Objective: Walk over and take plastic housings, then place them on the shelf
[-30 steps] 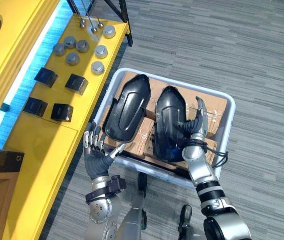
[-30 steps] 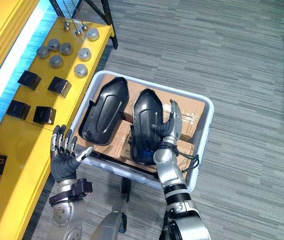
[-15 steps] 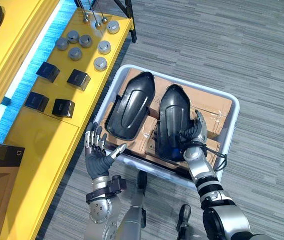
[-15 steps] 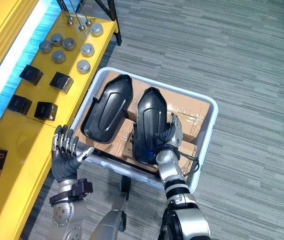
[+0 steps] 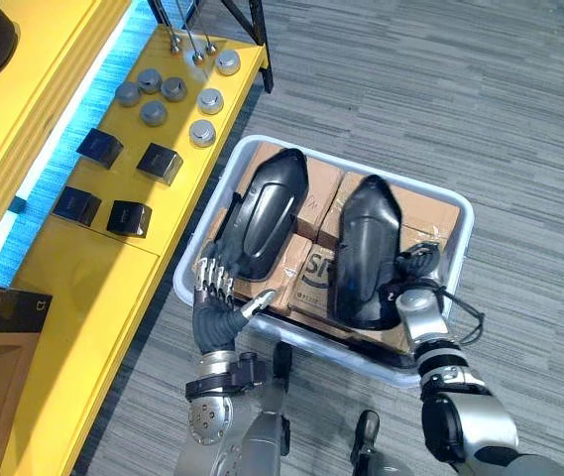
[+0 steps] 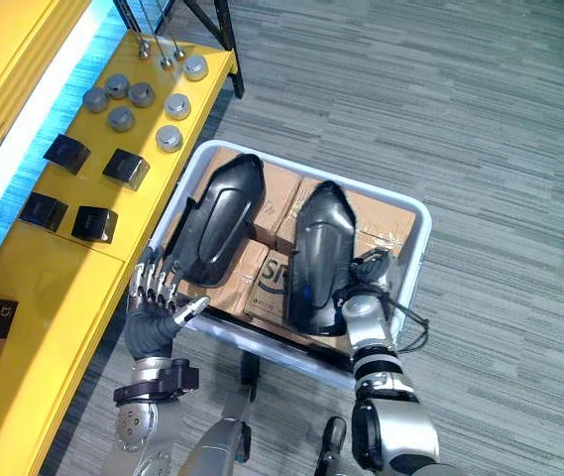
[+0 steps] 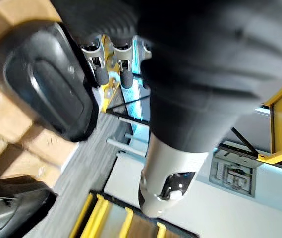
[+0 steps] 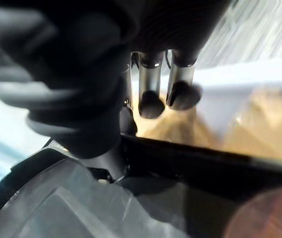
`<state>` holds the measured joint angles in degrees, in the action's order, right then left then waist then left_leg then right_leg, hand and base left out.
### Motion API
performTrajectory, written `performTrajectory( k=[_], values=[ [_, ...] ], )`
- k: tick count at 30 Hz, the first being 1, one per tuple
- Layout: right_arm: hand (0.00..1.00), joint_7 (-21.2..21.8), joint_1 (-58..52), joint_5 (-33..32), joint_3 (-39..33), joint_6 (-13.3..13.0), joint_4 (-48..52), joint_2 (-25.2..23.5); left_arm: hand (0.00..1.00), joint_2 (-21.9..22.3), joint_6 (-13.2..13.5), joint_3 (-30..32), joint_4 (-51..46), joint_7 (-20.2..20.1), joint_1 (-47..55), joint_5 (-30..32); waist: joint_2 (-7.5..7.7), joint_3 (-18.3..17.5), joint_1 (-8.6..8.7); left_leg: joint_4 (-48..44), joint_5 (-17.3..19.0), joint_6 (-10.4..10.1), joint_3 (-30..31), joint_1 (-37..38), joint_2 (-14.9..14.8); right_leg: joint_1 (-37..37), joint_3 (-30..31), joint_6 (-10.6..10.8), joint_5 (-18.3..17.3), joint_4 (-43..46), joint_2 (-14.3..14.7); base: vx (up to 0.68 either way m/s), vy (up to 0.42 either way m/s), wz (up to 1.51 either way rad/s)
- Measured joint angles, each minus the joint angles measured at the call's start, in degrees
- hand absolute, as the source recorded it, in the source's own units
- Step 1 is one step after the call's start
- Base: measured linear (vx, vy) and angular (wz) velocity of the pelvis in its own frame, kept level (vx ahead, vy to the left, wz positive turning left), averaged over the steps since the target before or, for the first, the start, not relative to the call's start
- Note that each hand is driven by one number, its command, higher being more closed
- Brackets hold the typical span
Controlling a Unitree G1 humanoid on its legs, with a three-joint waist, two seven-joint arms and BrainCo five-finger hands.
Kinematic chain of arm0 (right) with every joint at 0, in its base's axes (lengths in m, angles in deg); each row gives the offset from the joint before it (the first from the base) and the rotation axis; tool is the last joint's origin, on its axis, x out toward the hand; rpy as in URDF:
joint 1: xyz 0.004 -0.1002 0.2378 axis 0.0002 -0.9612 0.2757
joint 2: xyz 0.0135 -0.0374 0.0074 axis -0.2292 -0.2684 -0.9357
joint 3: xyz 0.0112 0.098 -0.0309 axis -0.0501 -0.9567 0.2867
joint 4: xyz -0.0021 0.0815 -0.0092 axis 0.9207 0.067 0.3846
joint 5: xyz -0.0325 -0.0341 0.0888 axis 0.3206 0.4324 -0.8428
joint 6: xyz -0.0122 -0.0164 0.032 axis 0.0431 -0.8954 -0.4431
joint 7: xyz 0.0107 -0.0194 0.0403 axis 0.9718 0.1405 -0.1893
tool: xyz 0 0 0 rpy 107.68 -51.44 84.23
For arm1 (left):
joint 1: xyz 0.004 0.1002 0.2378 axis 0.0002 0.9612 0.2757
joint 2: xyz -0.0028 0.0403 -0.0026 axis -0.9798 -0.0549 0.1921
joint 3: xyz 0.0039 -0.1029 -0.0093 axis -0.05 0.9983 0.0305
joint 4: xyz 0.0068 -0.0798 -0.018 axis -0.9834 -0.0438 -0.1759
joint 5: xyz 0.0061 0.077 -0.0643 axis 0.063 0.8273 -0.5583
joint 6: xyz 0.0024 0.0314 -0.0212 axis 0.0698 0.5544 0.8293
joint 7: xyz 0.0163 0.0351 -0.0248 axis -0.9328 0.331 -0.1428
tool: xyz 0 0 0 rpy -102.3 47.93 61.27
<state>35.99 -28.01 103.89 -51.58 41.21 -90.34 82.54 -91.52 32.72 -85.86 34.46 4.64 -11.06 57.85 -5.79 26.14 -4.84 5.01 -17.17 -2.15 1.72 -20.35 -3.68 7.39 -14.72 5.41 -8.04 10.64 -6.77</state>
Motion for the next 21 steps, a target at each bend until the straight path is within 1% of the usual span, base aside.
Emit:
performTrajectory(
  k=[2,3,4,6,8,10,11,12,14,17,18,21],
  values=[
    [1.0,0.0,-0.2,0.1,1.2,0.1,1.3,0.9,0.0,-0.2,-0.1,-0.2,0.0,-0.7,-0.2,-0.7,-0.01,0.0,0.7,0.0,0.1,-0.1,0.0,0.7,-0.1,-0.7,0.0,0.0,0.0,0.0,0.1,-0.03,-0.063,-0.01],
    [1.0,0.0,-1.3,0.5,2.9,0.1,4.1,1.5,0.0,-0.3,-0.3,-0.2,0.0,-1.5,-0.2,-0.8,-0.03,-0.2,1.14,0.0,0.5,-0.4,-0.1,1.2,-0.1,-1.1,0.1,0.0,0.0,0.0,0.1,-0.02,-0.045,-0.05],
    [1.0,0.0,-2.5,0.9,4.0,0.1,6.6,1.6,0.0,-0.4,-0.6,-0.2,0.0,-2.0,-0.2,-0.9,-0.02,-0.4,1.22,0.0,0.7,-0.3,-0.3,1.7,-0.1,-1.5,0.3,0.0,0.0,0.0,0.0,-0.02,-0.052,-0.05],
    [1.0,0.0,-5.7,3.1,6.9,0.0,12.6,1.8,0.0,-0.6,-0.7,-0.2,0.1,-2.9,-0.2,-1.5,0.02,-2.1,1.35,0.0,0.8,-0.3,-0.5,2.0,-0.2,-1.8,0.4,0.0,0.0,-0.2,0.0,0.0,-0.054,-0.04],
    [1.0,0.1,-8.5,5.3,9.2,-0.1,16.3,2.0,0.0,-0.8,-0.8,-0.2,0.2,-3.2,-0.4,-1.8,0.12,-2.5,1.4,0.0,0.9,-0.2,-0.6,3.5,-0.1,-3.4,0.4,0.1,-0.1,-0.3,-0.1,0.01,-0.052,0.0],
    [1.0,0.1,-11.3,7.7,11.4,-0.4,20.0,1.5,0.0,-0.8,-0.9,0.0,0.3,-3.4,-0.1,-1.8,0.08,-4.3,1.56,0.0,0.8,0.1,-0.7,4.1,0.0,-4.0,0.3,0.1,-0.3,-0.4,-0.2,0.02,-0.057,0.02],
    [1.0,0.2,-13.1,8.9,13.0,-0.8,21.8,1.0,0.0,-0.8,-1.2,0.1,0.4,-3.4,0.2,-1.7,0.16,-5.3,2.31,0.0,0.8,0.1,-0.5,4.7,0.3,-4.8,0.1,0.1,-0.5,-0.4,-0.4,0.03,-0.058,0.07],
    [1.0,0.3,-14.0,9.4,13.7,-1.2,22.7,0.7,0.0,-0.8,-1.5,0.1,0.6,-3.4,0.3,-1.7,0.16,-5.7,2.63,0.0,0.8,0.1,-0.4,5.2,0.4,-5.3,0.0,0.1,-0.6,-0.5,-0.4,0.02,-0.048,0.08],
    [1.0,0.7,-17.5,9.8,15.8,-2.1,26.0,-0.9,0.0,-0.5,-2.4,-0.1,2.5,-3.5,0.3,-1.6,0.19,-8.5,3.06,0.2,0.8,0.1,-0.4,5.9,0.3,-6.0,0.0,0.0,-0.8,-0.6,-0.4,0.0,-0.048,0.01],
    [1.0,1.4,-21.1,10.6,18.2,-3.6,29.7,-2.4,0.0,0.5,-3.3,-0.4,4.3,-3.4,0.2,-1.6,0.21,-9.8,4.02,0.3,1.1,-0.2,-0.4,7.4,0.2,-7.3,0.0,-0.1,-0.8,-0.6,-0.1,-0.04,-0.042,-0.01],
    [1.0,1.4,-21.8,10.8,18.7,-3.7,30.2,-2.7,0.0,0.7,-3.5,-0.7,4.8,-3.4,0.2,-1.6,0.24,-10.2,4.05,0.3,1.6,-0.7,-0.5,7.5,0.2,-7.4,0.0,-0.1,-0.8,-0.6,-0.1,-0.07,-0.033,-0.08],
    [1.0,1.5,-24.3,11.5,20.8,-4.1,32.9,-3.5,0.0,1.0,-3.9,-2.6,7.5,-3.3,-0.3,-1.7,0.39,-12.0,4.15,0.3,1.8,-0.5,-1.0,7.7,-0.3,-7.3,0.2,-0.3,-0.5,-1.0,0.1,-0.06,-0.027,-0.07]
  ],
)
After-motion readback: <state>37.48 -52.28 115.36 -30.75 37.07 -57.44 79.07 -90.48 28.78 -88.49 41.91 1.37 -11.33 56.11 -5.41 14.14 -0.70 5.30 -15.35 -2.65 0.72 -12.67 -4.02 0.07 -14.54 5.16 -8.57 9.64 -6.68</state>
